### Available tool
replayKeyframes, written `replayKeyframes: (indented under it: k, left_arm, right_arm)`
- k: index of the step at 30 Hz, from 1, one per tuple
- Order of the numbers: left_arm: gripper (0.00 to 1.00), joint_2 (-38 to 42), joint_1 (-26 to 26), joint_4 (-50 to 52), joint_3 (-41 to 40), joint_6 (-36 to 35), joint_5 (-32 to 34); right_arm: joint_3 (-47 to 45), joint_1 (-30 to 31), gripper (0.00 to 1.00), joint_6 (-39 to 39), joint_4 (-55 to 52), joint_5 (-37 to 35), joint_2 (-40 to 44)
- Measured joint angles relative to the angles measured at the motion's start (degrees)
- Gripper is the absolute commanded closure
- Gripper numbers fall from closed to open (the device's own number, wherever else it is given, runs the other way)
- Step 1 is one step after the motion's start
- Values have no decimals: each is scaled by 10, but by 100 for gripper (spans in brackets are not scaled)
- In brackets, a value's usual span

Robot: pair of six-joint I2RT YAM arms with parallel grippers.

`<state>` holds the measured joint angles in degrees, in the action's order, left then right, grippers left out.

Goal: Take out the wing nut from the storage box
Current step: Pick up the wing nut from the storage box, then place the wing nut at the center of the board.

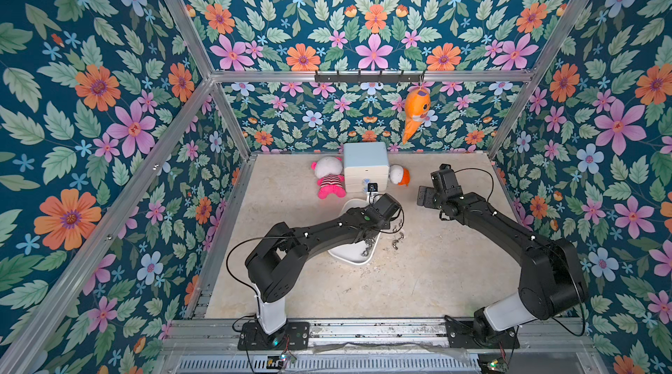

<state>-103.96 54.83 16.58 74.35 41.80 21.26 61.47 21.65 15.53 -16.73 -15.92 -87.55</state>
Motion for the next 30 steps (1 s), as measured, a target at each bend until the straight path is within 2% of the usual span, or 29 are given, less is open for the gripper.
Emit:
replayKeyframes:
  k: [15, 30]
  left_arm:
    - [100, -21, 59, 19, 44, -4, 7]
    - [100, -49, 83, 23, 54, 1, -6]
  right_arm:
    - [16, 0, 1, -2, -9, -5, -3]
    - [16, 0, 1, -2, -10, -7, -3]
